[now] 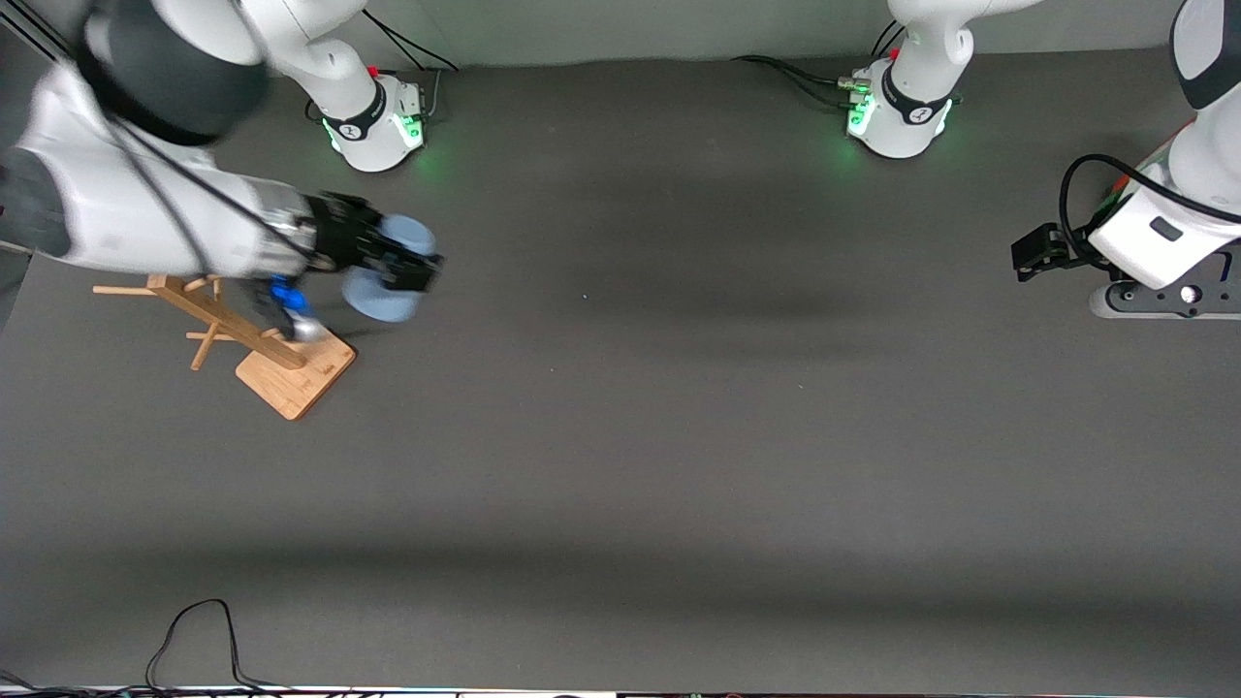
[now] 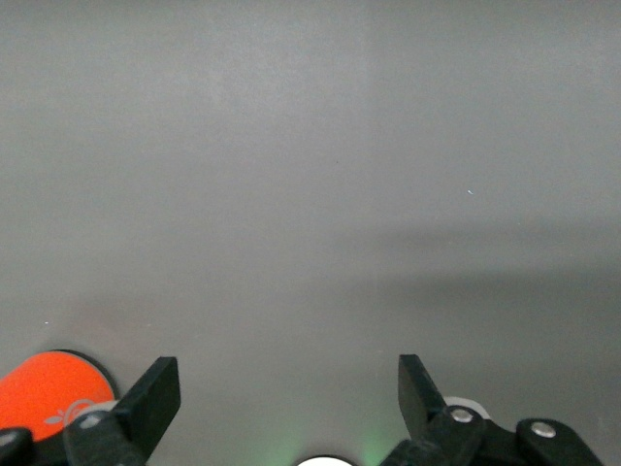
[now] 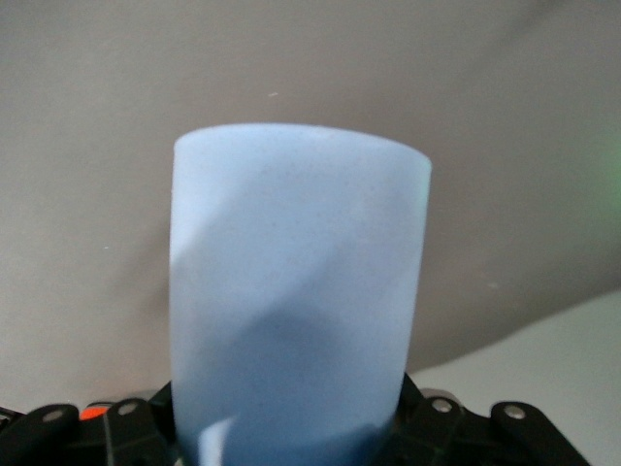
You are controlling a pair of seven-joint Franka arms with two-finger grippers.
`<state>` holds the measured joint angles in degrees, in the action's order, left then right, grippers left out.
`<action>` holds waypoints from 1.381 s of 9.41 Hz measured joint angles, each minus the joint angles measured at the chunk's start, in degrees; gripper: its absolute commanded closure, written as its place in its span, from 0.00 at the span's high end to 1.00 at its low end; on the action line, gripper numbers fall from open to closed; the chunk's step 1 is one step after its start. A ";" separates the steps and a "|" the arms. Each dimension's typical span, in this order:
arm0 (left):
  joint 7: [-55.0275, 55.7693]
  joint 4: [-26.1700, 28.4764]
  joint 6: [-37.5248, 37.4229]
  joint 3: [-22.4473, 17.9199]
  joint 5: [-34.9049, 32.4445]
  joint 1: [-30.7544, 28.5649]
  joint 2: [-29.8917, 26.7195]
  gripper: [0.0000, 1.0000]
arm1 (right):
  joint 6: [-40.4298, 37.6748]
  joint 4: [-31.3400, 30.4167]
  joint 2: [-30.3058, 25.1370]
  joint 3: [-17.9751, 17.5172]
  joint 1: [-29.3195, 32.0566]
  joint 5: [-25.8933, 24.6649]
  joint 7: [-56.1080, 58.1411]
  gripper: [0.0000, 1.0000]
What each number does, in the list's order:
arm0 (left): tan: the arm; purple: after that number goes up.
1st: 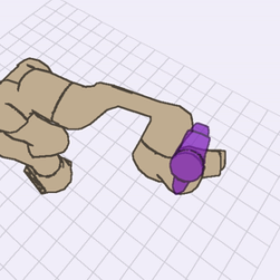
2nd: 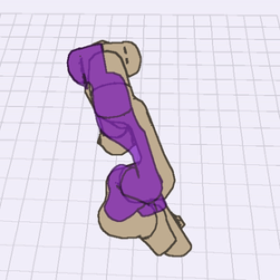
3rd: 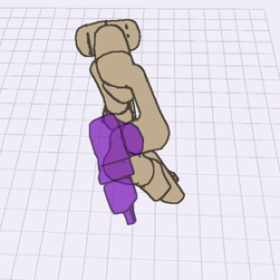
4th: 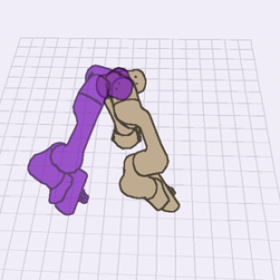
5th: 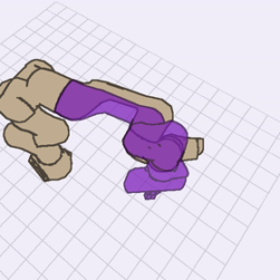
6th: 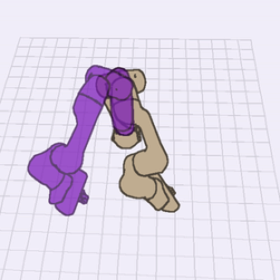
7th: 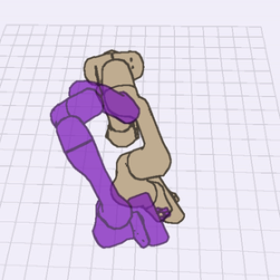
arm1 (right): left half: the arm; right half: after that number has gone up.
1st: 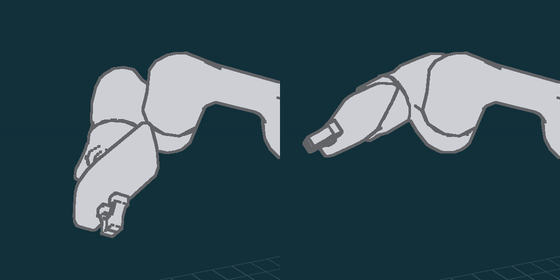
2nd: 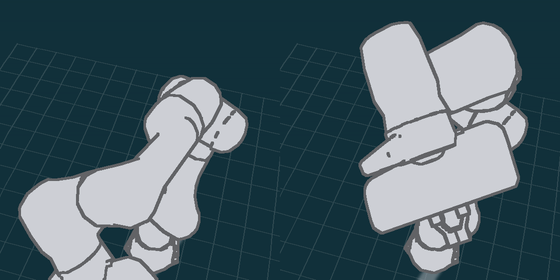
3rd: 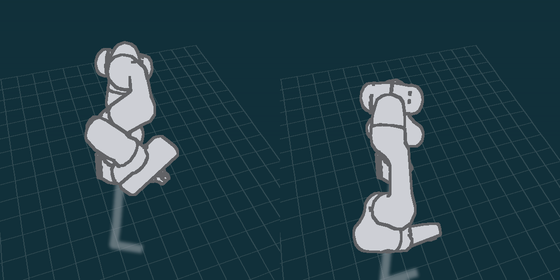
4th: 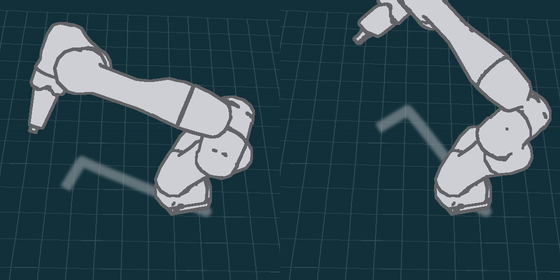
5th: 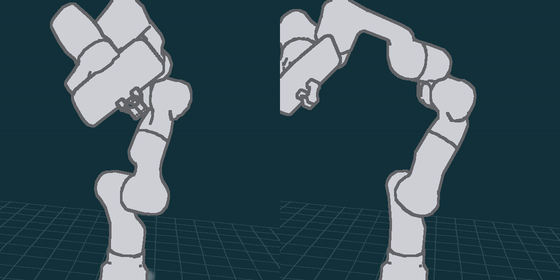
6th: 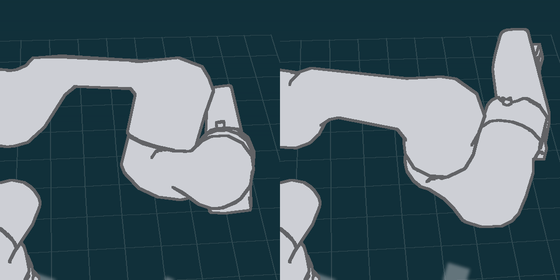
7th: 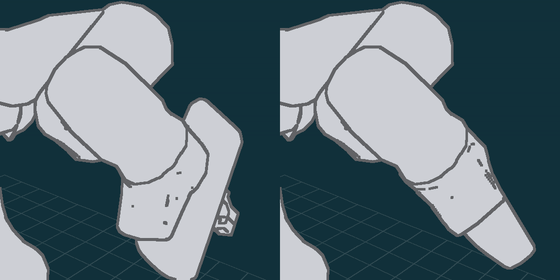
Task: Rotate and upright cup with both arms
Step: 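Carry the cup to mid-table, lay it on its side, open the right gripper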
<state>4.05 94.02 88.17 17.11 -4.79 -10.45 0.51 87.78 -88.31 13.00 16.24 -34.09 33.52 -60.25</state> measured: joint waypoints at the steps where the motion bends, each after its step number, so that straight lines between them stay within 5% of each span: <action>1: 0.00 0.00 0.01 -0.04 -0.20 -0.01 0.05 1.00 | 4.48 2.11 4.03 -0.07 -2.83 2.25 -0.01 0.47; 5: 0.00 0.01 0.76 -0.38 -0.44 -0.28 1.68 1.00 | 23.87 11.31 21.40 -0.28 -15.31 3.49 1.01 0.48; 10: 0.06 -0.04 3.68 -0.64 -0.19 -3.89 7.08 1.00 | 41.09 18.38 39.45 -0.16 -26.69 -8.45 7.30 0.48; 13: 2.63 -0.06 3.77 -0.31 0.04 -4.41 7.74 1.00 | 42.94 18.93 44.41 -0.11 -28.29 -16.49 9.61 0.56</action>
<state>6.68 93.96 91.94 16.80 -4.75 -14.87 8.25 130.72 -69.38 57.41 16.13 -62.38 17.02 -50.64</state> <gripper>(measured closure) 0.000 0.317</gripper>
